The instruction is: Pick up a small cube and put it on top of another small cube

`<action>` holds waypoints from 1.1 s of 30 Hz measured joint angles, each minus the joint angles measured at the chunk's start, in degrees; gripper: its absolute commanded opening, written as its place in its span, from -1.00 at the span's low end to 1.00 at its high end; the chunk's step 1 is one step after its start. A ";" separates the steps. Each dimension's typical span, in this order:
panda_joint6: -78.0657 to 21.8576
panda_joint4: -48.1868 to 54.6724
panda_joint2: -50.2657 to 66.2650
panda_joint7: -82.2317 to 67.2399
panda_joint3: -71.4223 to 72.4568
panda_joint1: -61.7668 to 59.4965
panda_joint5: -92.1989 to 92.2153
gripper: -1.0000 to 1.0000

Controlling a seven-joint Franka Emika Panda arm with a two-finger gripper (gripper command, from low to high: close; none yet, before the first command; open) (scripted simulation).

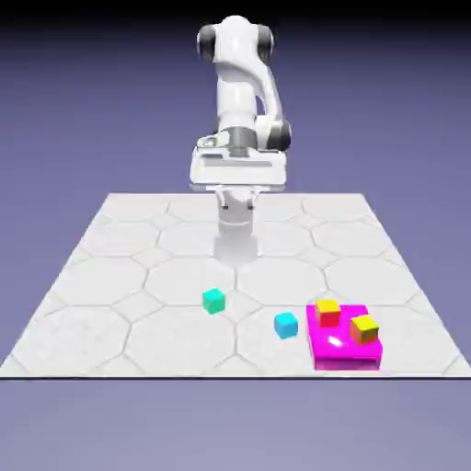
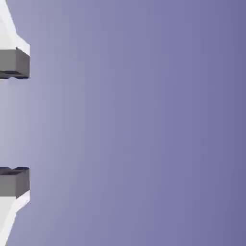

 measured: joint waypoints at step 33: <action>-54.02 26.12 61.57 16.48 -5.60 6.77 61.29 -1.00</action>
